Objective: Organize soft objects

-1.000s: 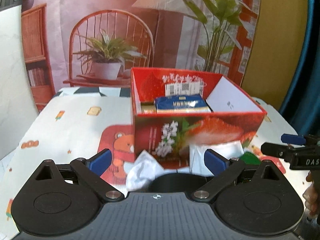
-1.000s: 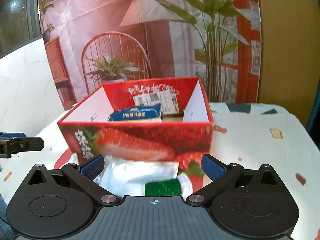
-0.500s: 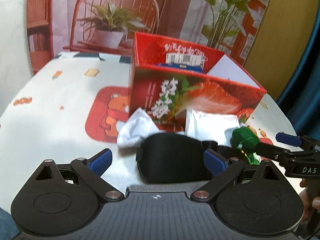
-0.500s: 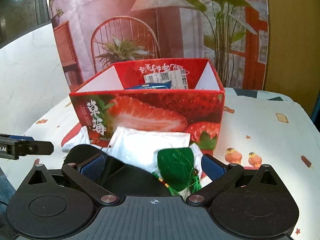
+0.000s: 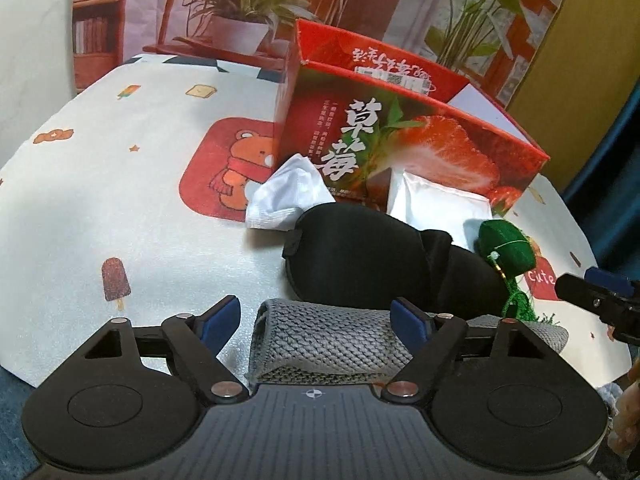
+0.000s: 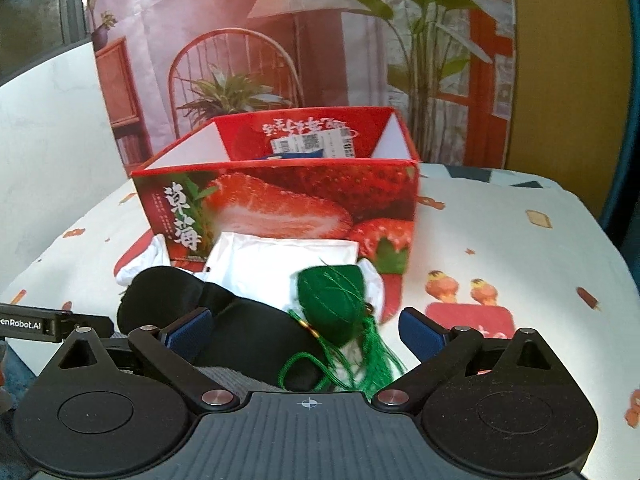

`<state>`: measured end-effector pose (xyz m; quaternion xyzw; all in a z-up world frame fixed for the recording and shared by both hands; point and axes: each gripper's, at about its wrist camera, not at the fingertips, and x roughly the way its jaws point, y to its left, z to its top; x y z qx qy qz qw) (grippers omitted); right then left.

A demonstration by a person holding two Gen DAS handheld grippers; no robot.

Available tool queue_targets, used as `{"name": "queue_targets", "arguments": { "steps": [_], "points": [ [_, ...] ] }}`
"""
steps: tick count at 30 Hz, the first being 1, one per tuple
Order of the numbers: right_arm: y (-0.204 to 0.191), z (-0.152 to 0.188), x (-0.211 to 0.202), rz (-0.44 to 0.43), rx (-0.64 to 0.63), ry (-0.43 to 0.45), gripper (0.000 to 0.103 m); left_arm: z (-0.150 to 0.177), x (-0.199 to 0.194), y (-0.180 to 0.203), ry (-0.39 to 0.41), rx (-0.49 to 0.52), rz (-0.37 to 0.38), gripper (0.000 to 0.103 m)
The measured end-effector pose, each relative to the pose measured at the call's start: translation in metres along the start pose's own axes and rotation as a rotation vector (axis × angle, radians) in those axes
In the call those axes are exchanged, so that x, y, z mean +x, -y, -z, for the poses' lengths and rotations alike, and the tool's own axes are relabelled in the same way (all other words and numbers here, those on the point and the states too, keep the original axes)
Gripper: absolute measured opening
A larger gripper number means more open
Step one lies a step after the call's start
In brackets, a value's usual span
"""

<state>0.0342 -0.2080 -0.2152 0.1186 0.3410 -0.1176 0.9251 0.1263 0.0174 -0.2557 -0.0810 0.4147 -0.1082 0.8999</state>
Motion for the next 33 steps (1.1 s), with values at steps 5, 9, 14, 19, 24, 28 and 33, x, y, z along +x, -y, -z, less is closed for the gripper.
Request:
{"name": "queue_targets", "arguments": {
  "steps": [5, 9, 14, 19, 24, 28, 33],
  "points": [
    [0.007, 0.012, -0.015, 0.024, 0.018, -0.022, 0.088, 0.004, -0.005, -0.001, 0.003, -0.005, 0.013, 0.082],
    [0.008, 0.025, -0.025, 0.033, 0.034, -0.048, 0.086, 0.012, 0.001, -0.002, -0.025, -0.007, 0.021, 0.079],
    [0.013, 0.036, -0.022, 0.035, 0.075, -0.103, 0.082, 0.015, 0.010, -0.009, -0.055, -0.029, 0.035, 0.074],
    [0.012, 0.038, -0.015, 0.019, 0.072, -0.118, 0.079, 0.018, 0.019, -0.009, -0.073, -0.020, 0.041, 0.067],
    [0.012, 0.039, -0.008, 0.008, 0.077, -0.132, 0.079, 0.018, 0.021, -0.005, -0.067, 0.014, 0.033, 0.067],
    [0.014, 0.039, -0.005, 0.006, 0.084, -0.131, 0.078, 0.019, 0.022, -0.005, -0.071, 0.029, 0.046, 0.029],
    [0.014, 0.038, -0.008, 0.004, 0.075, -0.111, 0.076, 0.016, 0.016, -0.012, -0.033, -0.007, 0.006, 0.017]
  ]
}}
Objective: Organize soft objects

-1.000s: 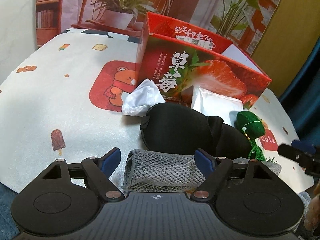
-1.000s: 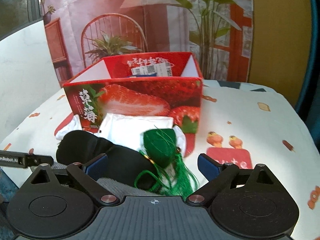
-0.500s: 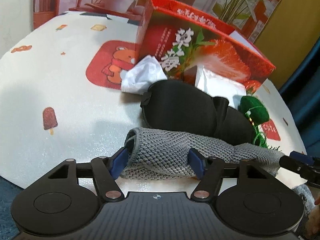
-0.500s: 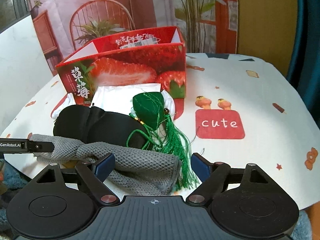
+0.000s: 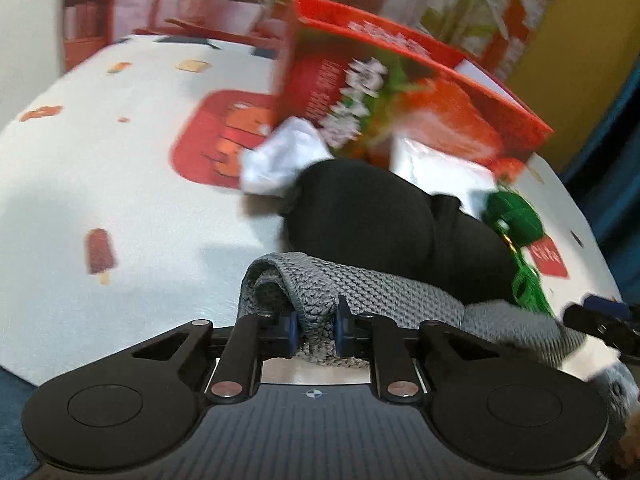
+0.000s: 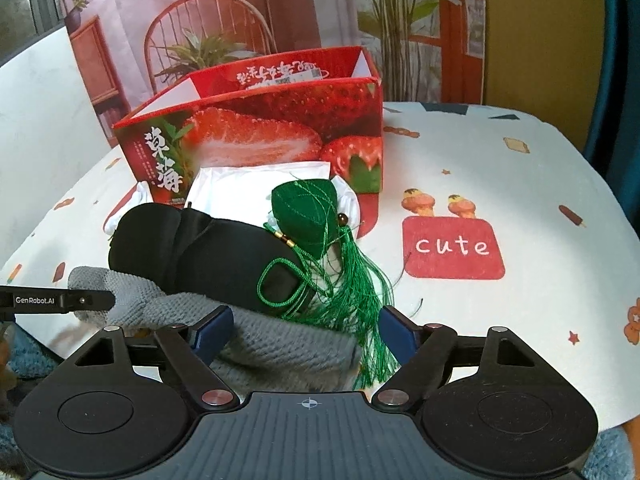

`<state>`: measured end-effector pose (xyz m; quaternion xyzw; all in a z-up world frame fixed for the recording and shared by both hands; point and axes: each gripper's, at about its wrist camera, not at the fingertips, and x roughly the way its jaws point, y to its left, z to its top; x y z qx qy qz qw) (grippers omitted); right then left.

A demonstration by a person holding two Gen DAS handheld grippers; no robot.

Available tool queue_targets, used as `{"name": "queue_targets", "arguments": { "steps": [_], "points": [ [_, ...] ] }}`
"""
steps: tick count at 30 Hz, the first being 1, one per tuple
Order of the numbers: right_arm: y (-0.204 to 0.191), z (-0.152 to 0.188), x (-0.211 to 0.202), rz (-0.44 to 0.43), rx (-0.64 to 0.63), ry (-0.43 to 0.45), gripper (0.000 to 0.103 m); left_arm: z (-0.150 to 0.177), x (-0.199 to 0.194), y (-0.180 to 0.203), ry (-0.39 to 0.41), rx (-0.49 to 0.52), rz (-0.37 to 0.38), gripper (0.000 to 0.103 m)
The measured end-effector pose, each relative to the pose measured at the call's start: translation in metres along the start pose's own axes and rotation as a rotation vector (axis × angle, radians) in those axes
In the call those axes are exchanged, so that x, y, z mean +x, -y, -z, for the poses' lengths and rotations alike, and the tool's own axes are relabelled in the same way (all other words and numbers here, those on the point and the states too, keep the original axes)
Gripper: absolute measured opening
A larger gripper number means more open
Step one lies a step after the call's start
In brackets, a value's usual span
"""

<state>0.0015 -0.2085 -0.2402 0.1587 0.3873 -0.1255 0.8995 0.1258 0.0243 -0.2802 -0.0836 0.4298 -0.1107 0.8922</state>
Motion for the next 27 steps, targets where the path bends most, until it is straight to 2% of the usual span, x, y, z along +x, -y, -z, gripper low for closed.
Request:
{"name": "queue_targets", "arguments": {
  "steps": [6, 10, 14, 17, 21, 27],
  "points": [
    [-0.001, -0.003, -0.003, -0.003, -0.004, 0.020, 0.073, -0.003, -0.004, -0.027, 0.003, -0.123, -0.064, 0.017],
    [-0.006, -0.004, -0.006, -0.016, -0.030, 0.036, 0.068, -0.004, -0.006, -0.032, 0.007, -0.143, -0.111, 0.018],
    [-0.014, -0.006, -0.007, -0.061, -0.070, 0.037, 0.051, -0.004, -0.005, -0.031, 0.005, -0.135, -0.117, 0.018],
    [-0.024, -0.006, -0.008, -0.097, -0.116, 0.034, 0.045, -0.004, -0.005, -0.033, 0.004, -0.136, -0.115, 0.019],
    [-0.039, -0.004, -0.008, -0.143, -0.174, 0.030, 0.045, -0.003, -0.005, -0.033, 0.005, -0.135, -0.113, 0.019],
    [-0.046, -0.001, -0.005, -0.156, -0.196, 0.014, 0.045, -0.002, -0.005, -0.032, 0.006, -0.134, -0.111, 0.020]
  ]
}}
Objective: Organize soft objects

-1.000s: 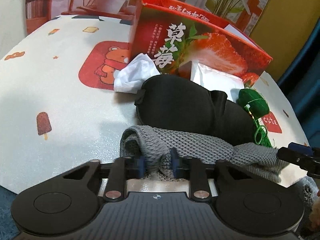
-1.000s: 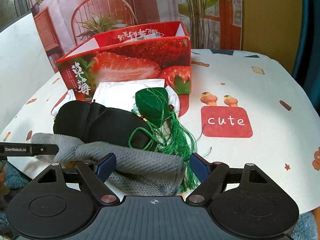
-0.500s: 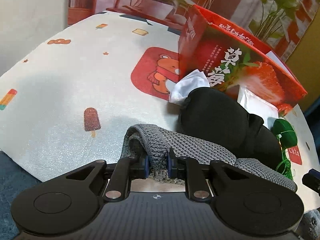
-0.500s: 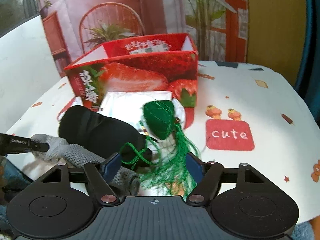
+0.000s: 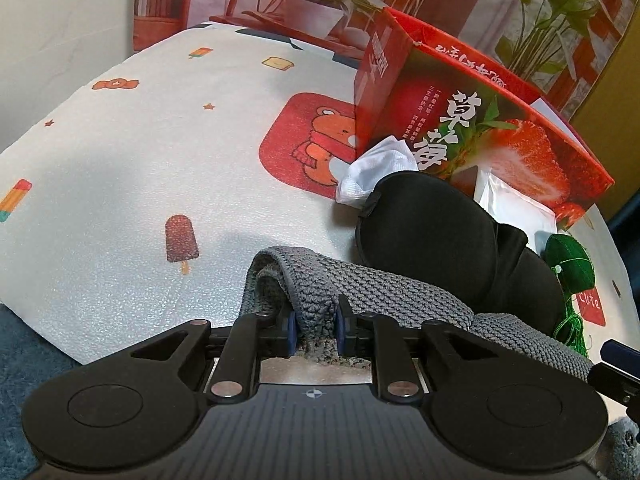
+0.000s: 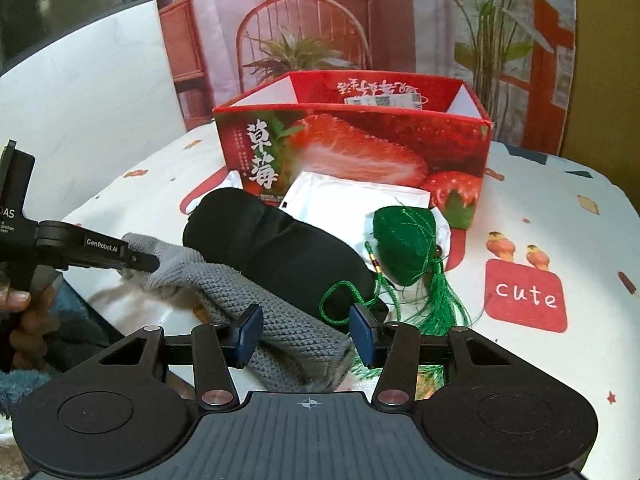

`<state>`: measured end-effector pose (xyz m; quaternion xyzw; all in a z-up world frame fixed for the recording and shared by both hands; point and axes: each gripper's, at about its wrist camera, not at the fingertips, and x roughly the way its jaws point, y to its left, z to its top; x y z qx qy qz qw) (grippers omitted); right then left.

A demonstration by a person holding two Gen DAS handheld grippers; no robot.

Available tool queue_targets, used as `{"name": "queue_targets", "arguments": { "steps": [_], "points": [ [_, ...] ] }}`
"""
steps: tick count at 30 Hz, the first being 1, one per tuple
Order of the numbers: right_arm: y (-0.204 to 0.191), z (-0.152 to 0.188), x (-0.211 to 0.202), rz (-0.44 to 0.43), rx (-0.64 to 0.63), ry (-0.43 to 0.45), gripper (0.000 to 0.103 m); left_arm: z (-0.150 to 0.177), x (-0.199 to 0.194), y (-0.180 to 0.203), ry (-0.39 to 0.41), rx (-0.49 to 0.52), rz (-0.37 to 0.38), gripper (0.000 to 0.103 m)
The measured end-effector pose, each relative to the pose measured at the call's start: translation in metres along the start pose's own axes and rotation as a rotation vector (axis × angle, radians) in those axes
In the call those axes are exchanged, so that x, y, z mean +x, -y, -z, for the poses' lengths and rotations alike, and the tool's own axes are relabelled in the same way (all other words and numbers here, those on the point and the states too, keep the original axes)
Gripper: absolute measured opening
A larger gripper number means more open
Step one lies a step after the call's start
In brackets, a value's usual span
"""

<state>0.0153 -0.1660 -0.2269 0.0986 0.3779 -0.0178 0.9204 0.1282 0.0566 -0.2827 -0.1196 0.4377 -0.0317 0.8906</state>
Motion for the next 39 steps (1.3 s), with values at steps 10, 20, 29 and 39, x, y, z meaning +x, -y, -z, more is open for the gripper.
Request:
{"name": "queue_targets", "arguments": {
  "steps": [10, 20, 29, 39],
  "points": [
    [-0.007, 0.008, 0.019, -0.043, -0.026, -0.061, 0.046, 0.000, 0.000, 0.000, 0.002, 0.006, -0.001, 0.020],
    [-0.013, 0.018, 0.037, -0.034, -0.063, -0.163, 0.047, 0.000, 0.001, 0.000, 0.003, 0.007, -0.001, 0.022],
    [-0.024, 0.024, 0.043, -0.002, -0.138, -0.184, 0.047, 0.000, 0.001, 0.000, 0.004, 0.007, 0.001, 0.022],
    [-0.018, 0.022, 0.041, 0.022, -0.132, -0.167, 0.023, -0.001, 0.000, -0.005, 0.009, -0.009, 0.017, 0.020]
  ]
}}
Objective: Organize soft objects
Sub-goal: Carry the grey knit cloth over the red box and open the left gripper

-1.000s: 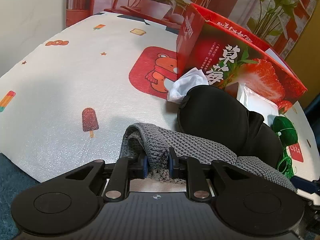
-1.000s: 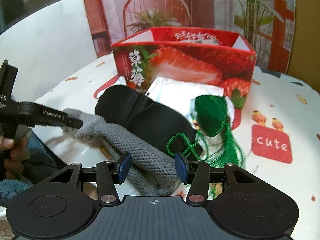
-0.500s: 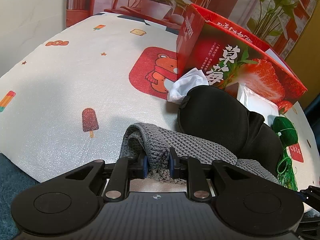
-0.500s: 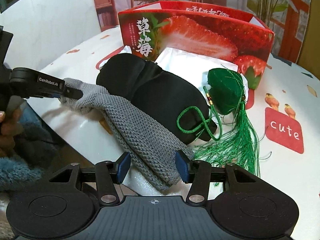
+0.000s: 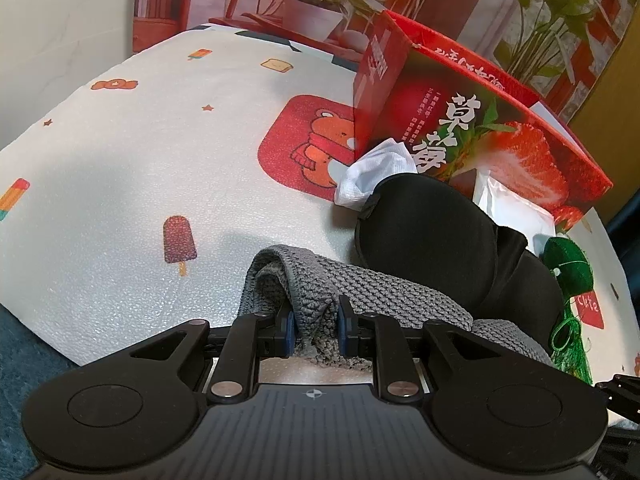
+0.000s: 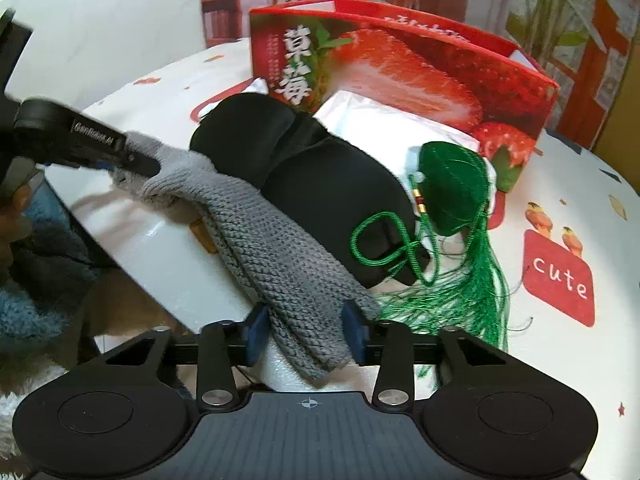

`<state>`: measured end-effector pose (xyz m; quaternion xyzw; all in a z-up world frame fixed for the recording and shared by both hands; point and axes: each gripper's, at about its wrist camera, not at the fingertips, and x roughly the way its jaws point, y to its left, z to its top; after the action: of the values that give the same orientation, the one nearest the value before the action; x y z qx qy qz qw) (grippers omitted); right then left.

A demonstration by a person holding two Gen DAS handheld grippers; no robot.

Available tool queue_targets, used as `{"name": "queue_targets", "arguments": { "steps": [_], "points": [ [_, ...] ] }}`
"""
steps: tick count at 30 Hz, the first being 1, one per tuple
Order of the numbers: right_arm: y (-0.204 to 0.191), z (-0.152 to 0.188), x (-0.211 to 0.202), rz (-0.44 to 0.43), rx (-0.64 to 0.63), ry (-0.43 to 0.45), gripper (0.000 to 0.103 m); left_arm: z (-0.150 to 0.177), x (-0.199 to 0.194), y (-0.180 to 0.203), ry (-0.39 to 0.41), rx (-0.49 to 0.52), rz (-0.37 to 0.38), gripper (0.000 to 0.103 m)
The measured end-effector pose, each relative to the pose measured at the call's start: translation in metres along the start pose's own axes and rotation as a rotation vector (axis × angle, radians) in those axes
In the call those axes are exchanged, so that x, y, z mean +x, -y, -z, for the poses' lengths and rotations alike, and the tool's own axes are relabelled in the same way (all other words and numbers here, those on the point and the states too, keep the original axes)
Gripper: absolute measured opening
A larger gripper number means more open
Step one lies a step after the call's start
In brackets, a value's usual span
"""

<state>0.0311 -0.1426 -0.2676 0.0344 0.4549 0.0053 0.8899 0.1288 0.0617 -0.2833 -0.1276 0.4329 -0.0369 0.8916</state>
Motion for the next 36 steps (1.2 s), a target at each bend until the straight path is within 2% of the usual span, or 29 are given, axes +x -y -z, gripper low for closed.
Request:
{"name": "queue_targets", "arguments": {
  "steps": [2, 5, 11, 20, 28, 31, 36],
  "points": [
    [0.006, -0.001, -0.004, -0.015, 0.031, 0.028, 0.016, 0.000, -0.002, -0.001, 0.008, -0.002, 0.006, 0.018],
    [0.011, -0.003, -0.015, -0.029, 0.049, 0.092, 0.012, -0.003, -0.010, 0.003, 0.048, 0.014, 0.007, 0.018],
    [0.022, -0.011, -0.039, -0.053, 0.097, 0.236, 0.011, -0.010, -0.041, 0.013, 0.192, 0.055, 0.058, 0.018],
    [0.038, -0.029, -0.063, -0.053, 0.142, 0.343, 0.011, -0.025, -0.070, 0.036, 0.320, 0.126, 0.090, 0.018],
    [0.066, -0.086, -0.074, -0.016, 0.115, 0.420, 0.011, -0.081, -0.080, 0.071, 0.412, 0.215, 0.108, 0.017],
    [0.083, -0.115, -0.074, -0.005, 0.111, 0.447, 0.011, -0.111, -0.073, 0.091, 0.411, 0.246, 0.110, 0.017],
    [0.116, -0.158, -0.054, 0.030, 0.114, 0.441, 0.011, -0.154, -0.039, 0.117, 0.334, 0.283, 0.096, 0.017]
  ]
}}
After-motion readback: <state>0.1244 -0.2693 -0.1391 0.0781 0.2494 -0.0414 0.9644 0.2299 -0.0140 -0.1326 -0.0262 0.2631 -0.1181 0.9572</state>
